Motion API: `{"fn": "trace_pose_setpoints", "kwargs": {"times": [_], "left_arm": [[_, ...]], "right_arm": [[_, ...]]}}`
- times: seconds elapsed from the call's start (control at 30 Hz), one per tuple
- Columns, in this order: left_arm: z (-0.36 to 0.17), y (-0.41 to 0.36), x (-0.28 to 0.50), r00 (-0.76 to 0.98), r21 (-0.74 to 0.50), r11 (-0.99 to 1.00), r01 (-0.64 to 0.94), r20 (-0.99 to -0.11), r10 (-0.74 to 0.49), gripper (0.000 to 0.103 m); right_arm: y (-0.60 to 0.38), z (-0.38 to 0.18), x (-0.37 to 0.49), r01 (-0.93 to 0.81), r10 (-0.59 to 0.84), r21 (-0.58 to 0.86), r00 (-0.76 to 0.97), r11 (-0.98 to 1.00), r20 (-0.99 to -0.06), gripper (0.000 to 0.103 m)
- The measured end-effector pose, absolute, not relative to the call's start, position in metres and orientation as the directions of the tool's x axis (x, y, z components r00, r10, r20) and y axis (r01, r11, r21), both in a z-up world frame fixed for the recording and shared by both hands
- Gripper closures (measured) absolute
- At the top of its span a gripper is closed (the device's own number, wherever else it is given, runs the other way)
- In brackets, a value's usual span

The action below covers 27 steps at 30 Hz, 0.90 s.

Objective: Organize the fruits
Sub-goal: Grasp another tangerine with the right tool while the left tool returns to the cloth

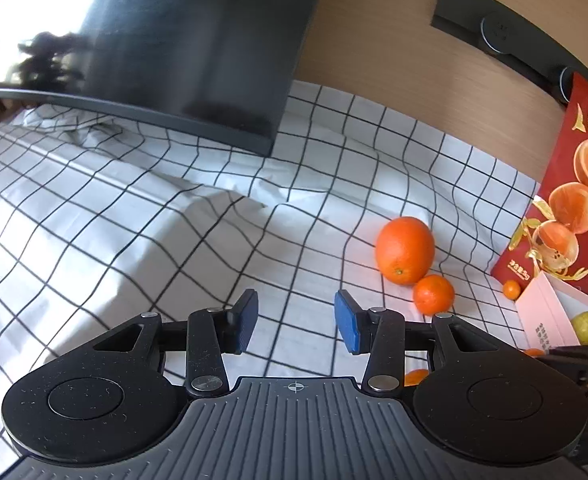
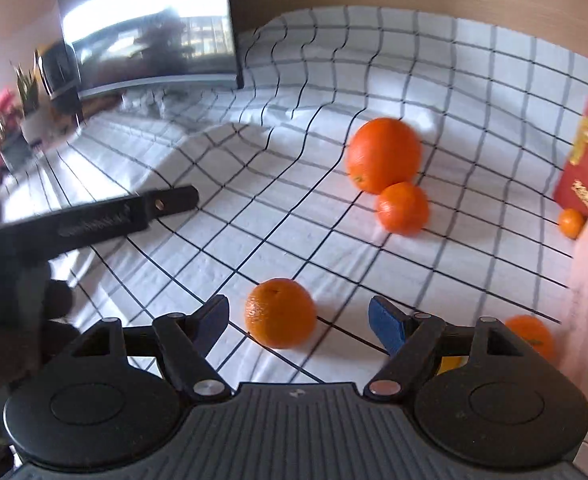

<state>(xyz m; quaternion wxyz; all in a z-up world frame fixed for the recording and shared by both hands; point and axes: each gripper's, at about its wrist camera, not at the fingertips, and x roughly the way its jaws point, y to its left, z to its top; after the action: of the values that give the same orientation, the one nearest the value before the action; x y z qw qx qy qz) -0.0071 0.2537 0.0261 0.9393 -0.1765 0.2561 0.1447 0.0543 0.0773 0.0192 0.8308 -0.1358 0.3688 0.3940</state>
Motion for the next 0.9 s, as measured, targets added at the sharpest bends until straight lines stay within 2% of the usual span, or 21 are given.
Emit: {"fn": "trace_pose_setpoints", "kwargs": {"times": [0.1,0.17,0.3,0.37,0.53,0.7,0.9], "left_arm": [[0.023,0.259,-0.01,0.829,-0.265,0.897,-0.353,-0.533,0.169,0.056],[0.022,0.259,-0.012,0.832,-0.268,0.9,-0.345,-0.531,0.161,0.056],[0.019,0.26,-0.013,0.834,-0.273,0.901,-0.336,-0.531,0.15,0.056],[0.017,0.261,-0.012,0.832,-0.277,0.901,-0.335,-0.536,0.144,0.056],[0.013,0.251,-0.012,0.828,-0.262,0.92,-0.291,-0.551,0.105,0.056],[0.009,0.231,-0.003,0.829,-0.229,0.953,-0.2,-0.557,0.04,0.056],[0.012,0.177,0.018,0.824,-0.246,0.968,0.055,-0.536,-0.183,0.056]], "right_arm": [[0.086,0.005,0.06,-0.75,0.548,0.081,0.401,0.657,-0.734,0.032],[0.093,-0.004,0.063,-0.748,0.543,0.095,0.382,0.657,-0.748,0.041],[0.095,-0.011,0.061,-0.751,0.515,0.064,0.385,0.657,-0.766,0.045],[0.094,-0.012,0.06,-0.751,0.506,0.046,0.397,0.659,-0.766,0.056],[0.076,-0.008,0.048,-0.771,0.515,0.02,0.405,0.636,-0.756,0.057],[0.013,-0.003,0.026,-0.791,0.553,0.066,0.363,0.609,-0.75,0.057],[-0.086,0.008,0.0,-0.724,0.521,-0.003,0.499,0.69,-0.693,0.057]]}}
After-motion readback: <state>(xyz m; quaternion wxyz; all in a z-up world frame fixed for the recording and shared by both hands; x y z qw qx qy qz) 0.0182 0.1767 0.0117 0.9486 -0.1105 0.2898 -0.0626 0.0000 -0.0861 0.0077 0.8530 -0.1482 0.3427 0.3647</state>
